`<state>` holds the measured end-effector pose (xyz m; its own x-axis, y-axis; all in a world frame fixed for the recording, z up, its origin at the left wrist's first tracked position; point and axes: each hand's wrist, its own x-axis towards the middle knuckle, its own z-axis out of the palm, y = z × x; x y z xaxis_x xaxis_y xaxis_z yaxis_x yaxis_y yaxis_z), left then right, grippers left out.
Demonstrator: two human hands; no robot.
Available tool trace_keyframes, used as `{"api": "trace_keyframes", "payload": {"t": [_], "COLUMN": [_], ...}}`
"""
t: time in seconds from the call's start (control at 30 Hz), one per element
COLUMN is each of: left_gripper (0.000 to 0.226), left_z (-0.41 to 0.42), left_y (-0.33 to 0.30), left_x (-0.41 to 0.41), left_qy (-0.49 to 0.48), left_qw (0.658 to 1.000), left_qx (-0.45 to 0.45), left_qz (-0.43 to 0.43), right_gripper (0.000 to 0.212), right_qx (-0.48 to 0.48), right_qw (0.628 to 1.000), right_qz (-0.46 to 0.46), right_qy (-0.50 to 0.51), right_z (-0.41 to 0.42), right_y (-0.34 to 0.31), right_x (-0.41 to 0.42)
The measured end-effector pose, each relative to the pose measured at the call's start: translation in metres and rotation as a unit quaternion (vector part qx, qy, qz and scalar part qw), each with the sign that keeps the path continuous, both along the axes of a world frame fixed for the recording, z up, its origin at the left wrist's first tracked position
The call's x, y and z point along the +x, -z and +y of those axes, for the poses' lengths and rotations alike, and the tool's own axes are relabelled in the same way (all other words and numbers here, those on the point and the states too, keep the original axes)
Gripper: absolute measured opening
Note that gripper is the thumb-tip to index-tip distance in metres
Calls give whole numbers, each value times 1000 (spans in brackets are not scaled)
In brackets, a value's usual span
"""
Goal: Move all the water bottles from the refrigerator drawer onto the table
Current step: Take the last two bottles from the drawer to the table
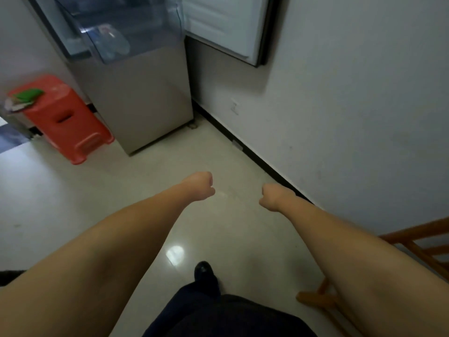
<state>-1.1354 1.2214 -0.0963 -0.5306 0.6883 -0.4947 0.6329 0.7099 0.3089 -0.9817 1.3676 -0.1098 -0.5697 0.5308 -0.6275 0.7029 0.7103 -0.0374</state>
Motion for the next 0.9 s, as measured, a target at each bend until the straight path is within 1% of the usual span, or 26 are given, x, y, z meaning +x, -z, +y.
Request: {"api": "trace_keyframes", "payload": {"t": [0.17,0.3,0.5,0.7,0.9], "left_gripper": [33,32,30,29,24], "left_z": [3,1,10,54,107], "left_y": [-8,-8,-2,-5,-32], "left_x": [-86,-135,-211,-311,-416], "left_qy": [-39,-72,-122,-168,-211], "left_qw": [999,997,993,985,974], "left_qx": [9,9,8,25,62], "left_qz": [15,4,0,16,47], "right_gripper": [41,43,40,36,28], "right_qx": [12,9,-6,7,6], "right_qw": [998,996,994,985,972], "right_qz": [45,45,45,75,135], "right_qy": [-45,-70,-101,-154,-194], "right_z": [6,16,40,85,144], "right_y": [-21,-24,-12,-12,-40], "right_x": [-101,-167,-256,-376,-501]}}
